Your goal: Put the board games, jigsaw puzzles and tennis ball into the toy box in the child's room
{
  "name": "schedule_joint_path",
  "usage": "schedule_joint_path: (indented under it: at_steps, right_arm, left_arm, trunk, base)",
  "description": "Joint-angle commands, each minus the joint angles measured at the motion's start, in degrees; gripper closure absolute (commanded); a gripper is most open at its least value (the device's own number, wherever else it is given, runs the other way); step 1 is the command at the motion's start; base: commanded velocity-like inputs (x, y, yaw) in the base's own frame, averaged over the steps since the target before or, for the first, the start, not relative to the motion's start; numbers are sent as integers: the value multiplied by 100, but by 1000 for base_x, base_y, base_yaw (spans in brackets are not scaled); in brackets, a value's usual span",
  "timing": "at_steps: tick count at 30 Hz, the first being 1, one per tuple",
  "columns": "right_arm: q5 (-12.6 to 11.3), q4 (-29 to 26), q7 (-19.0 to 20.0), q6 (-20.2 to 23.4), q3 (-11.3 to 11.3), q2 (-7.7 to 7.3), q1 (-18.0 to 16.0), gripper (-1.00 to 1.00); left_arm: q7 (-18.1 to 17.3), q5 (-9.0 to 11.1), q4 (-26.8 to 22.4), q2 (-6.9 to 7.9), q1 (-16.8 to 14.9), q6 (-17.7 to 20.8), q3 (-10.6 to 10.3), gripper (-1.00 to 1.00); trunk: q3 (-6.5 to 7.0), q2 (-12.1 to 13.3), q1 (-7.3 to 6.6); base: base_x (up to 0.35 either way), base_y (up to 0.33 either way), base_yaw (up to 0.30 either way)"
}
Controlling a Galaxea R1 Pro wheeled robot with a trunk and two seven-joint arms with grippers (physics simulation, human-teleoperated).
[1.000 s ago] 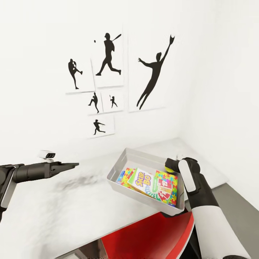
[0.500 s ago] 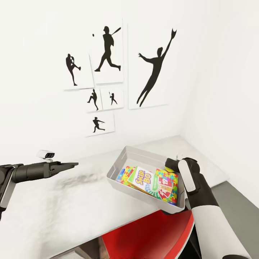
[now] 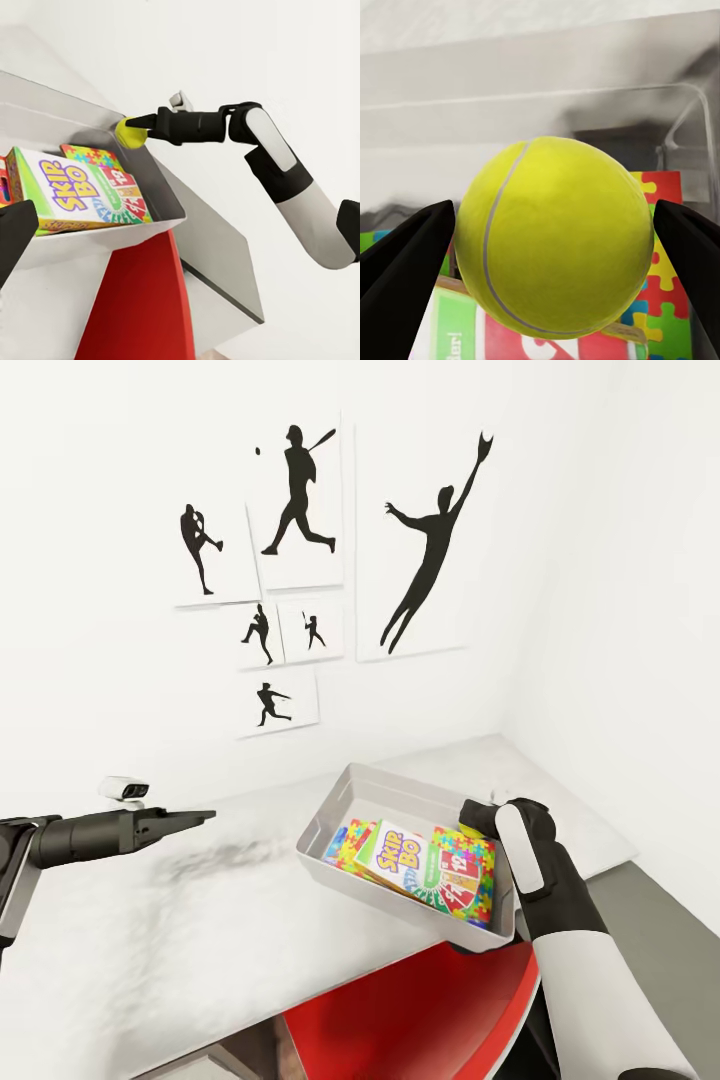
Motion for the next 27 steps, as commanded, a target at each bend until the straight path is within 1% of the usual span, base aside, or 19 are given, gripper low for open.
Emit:
schedule_joint_path:
  at_steps: [1,3,4,21,24,27]
  right_arm:
    - [-64,-6,-48,10,-9,5,-6,100]
    - [-65,-6,-48,10,-9,5,-6,100]
    - [-66,-6,-48,10,-9,5,-6,-100]
    - [-71,-106,-12,43,-2,5,5,-100]
    - [-88,-440,-7,91,4,0,53,-100]
    - [-150,-1094,-5,312,-8,-3,128,-100]
  left_arm:
    - [-23,-3,-1,3,-6,61,2,-100]
    - [-23,-3,-1,3,-6,61,5,-100]
    - [-23,-3,-1,3,-5,61,7,-100]
    - [-23,-3,-1,3,-5,61,17,-100]
    - [-23,-3,-1,3,-5,61,17,-100]
    - [-23,-3,-1,3,-5,61,17,-100]
  trunk:
    - [-12,-12,4]
    - [-12,-12,4]
    - [-12,-12,4]
    - [-12,-12,4]
    - [-12,-12,4]
    - [-12,-12,4]
  base:
    - [0,0,0]
    - [0,0,0]
    - [0,0,0]
    - [0,0,0]
    - [0,0,0]
    - [0,0,0]
